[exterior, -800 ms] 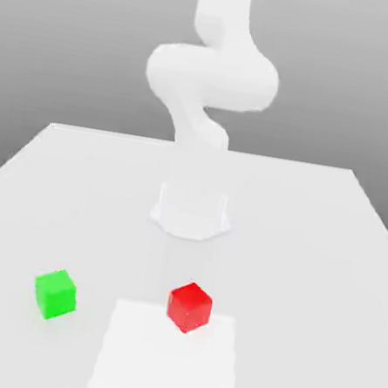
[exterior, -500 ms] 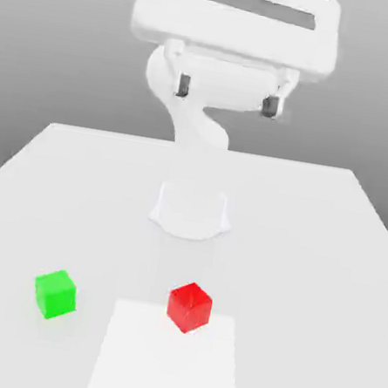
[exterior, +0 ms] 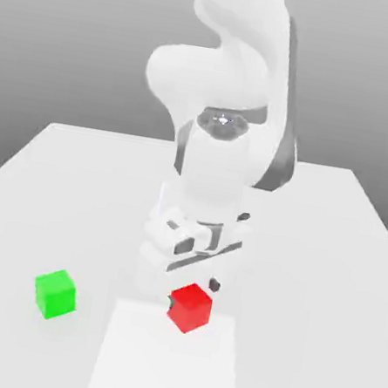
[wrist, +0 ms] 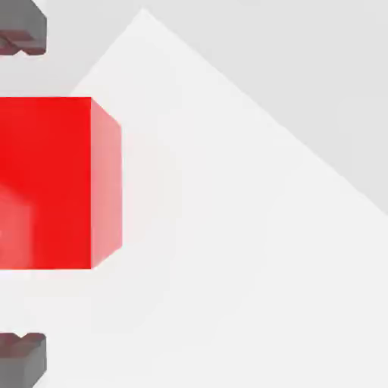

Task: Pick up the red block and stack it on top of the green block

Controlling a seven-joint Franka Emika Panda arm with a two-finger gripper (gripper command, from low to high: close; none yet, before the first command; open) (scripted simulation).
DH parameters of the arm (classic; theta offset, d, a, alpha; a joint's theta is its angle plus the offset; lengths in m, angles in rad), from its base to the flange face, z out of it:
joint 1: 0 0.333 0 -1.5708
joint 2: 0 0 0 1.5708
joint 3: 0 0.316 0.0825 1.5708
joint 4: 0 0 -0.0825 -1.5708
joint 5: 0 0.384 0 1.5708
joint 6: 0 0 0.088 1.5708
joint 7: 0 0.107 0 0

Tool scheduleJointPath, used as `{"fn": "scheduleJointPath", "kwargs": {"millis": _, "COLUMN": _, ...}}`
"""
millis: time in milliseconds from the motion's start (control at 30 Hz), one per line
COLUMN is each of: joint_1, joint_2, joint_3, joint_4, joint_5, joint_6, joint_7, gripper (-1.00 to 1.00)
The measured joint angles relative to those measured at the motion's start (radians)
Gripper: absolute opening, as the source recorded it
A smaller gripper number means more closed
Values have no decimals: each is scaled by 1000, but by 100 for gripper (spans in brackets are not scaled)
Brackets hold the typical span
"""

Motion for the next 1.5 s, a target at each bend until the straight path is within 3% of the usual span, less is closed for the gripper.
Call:
{"fn": "scheduleJointPath", "kwargs": {"millis": 233, "joint_1": -7, "joint_2": 6, "joint_3": 6, "joint_4": 1, "joint_5": -4, "joint_6": 4, "joint_7": 3, "gripper": -100}}
{"fn": "scheduleJointPath", "kwargs": {"millis": 533, "joint_1": -9, "joint_2": -273, "joint_3": -25, "joint_4": -35, "joint_5": -83, "joint_6": -239, "joint_7": 38, "gripper": -100}}
{"fn": "scheduleJointPath", "kwargs": {"millis": 1333, "joint_1": -213, "joint_2": -299, "joint_3": -415, "joint_4": 127, "joint_5": -192, "joint_6": -416, "joint_7": -893, "gripper": -100}}
{"fn": "scheduleJointPath", "kwargs": {"millis": 1500, "joint_1": -182, "joint_2": -222, "joint_3": -444, "joint_4": 144, "joint_5": -55, "joint_6": -384, "joint_7": -1044, "gripper": -100}}
